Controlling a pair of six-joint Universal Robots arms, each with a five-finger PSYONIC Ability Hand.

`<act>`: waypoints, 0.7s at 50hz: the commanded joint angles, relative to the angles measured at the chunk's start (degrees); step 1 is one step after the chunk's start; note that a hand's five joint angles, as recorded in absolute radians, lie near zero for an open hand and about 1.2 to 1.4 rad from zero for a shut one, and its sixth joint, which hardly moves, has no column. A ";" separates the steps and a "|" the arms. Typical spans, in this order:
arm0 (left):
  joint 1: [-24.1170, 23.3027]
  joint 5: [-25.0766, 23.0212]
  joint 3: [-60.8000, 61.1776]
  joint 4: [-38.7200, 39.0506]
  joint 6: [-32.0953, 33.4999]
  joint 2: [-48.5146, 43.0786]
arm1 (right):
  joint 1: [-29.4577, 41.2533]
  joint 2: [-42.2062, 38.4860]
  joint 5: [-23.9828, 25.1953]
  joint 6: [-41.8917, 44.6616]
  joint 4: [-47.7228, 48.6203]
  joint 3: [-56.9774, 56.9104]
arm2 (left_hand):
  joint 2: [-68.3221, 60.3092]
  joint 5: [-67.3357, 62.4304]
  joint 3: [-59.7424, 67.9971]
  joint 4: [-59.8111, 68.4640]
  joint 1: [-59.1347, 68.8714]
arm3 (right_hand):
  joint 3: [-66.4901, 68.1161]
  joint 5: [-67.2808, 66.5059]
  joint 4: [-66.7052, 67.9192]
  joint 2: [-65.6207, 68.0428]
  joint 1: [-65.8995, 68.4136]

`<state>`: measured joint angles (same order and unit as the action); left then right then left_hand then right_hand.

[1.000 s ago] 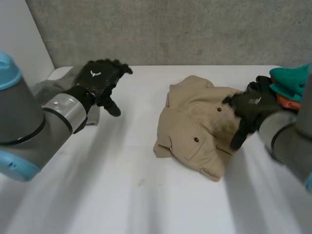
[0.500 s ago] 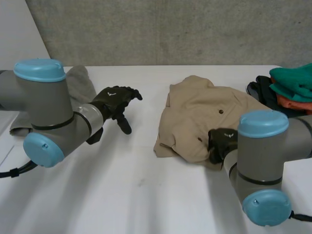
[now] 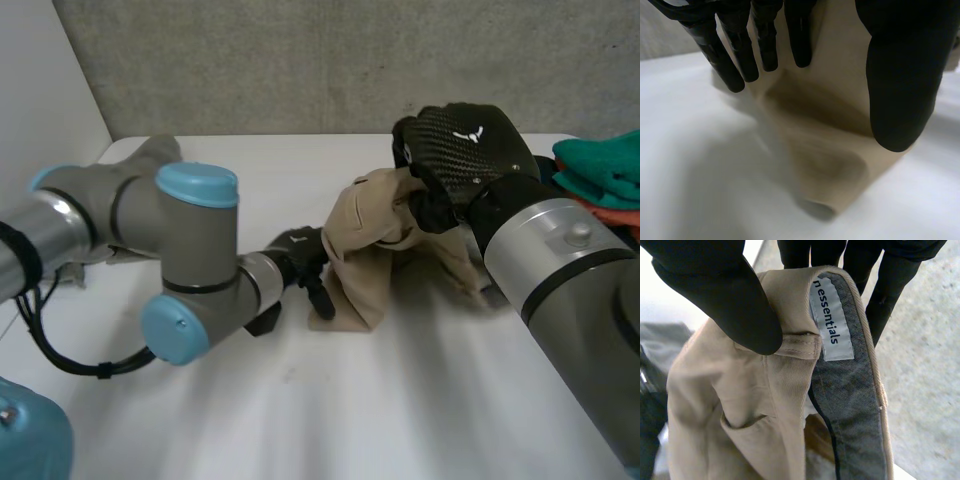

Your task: Fold the laundry.

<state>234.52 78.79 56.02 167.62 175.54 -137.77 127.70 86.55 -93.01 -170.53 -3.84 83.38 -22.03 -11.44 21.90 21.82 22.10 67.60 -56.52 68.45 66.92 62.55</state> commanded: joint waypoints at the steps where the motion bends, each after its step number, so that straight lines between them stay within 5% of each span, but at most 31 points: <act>1: -2.66 1.19 -0.30 -0.72 -7.13 0.05 | 1.50 2.22 0.37 -1.65 -1.52 -1.47 | -9.00 -9.60 9.13 9.21 8.94 | 12.40 -13.48 11.55 13.08 17.45; 3: -2.58 2.41 0.67 -0.81 -9.16 1.54 | 1.06 2.22 0.20 -1.65 -1.43 -2.08 | -35.18 -35.78 35.31 35.39 35.11 | 12.40 -13.48 11.55 13.08 17.45; 6: -1.09 5.48 2.86 -0.98 -10.74 5.21 | -1.04 2.22 0.02 -1.48 -1.34 -2.87 | -57.92 -58.51 58.04 58.13 57.85 | 12.40 -13.48 11.55 13.08 17.45; 13: 3.56 9.19 10.93 -4.41 -11.10 19.79 | -6.66 3.09 0.64 -1.65 -1.61 -5.07 | -57.97 -58.56 58.10 58.18 57.90 | 12.40 -13.48 11.55 13.08 17.45; 24: 10.87 5.59 15.44 -6.25 -6.71 46.95 | -12.29 7.93 4.32 -1.65 -1.87 -8.40 | -57.97 -58.56 58.10 58.18 57.90 | 12.40 -13.48 11.55 13.08 17.45; 35: 17.63 6.73 1.56 -11.17 1.38 52.18 | -16.87 7.15 6.17 -1.65 -3.54 -14.91 | -57.97 -58.56 58.10 58.18 57.90 | 12.40 -13.48 11.55 13.08 17.45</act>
<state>248.93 84.84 65.53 158.82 173.39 -84.43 112.66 94.96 -87.79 -172.15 -6.76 71.59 -68.50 -57.22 67.74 68.43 65.27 67.60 -56.51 68.51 66.92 62.55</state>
